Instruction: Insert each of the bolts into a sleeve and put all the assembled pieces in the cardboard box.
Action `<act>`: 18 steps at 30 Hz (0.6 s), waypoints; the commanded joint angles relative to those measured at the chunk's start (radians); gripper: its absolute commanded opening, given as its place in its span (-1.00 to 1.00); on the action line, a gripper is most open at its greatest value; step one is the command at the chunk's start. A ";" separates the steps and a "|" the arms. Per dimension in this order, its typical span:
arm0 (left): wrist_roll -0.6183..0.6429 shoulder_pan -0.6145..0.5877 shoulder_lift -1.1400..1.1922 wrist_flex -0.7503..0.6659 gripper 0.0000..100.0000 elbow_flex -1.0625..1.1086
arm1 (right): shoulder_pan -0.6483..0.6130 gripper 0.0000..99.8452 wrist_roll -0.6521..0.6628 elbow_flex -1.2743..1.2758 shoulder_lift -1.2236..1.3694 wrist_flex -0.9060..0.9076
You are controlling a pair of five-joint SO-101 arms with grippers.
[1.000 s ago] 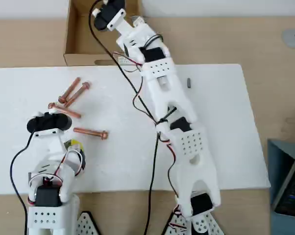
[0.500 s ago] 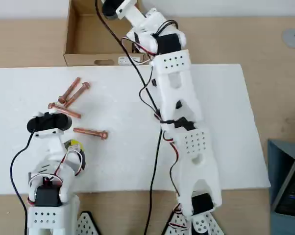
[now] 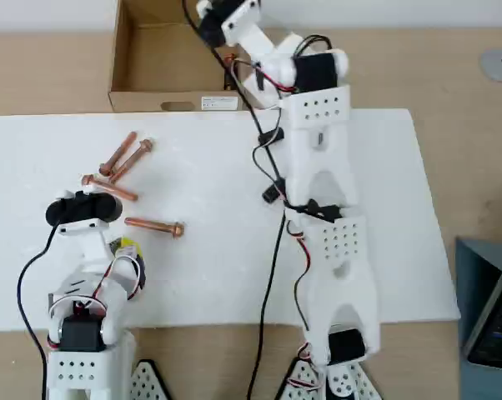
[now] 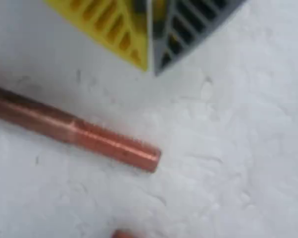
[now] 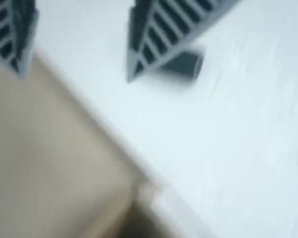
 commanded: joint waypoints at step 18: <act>0.003 -0.005 -0.005 -0.008 -0.99 -0.008 | 0.096 -0.69 0.002 0.435 -0.271 0.074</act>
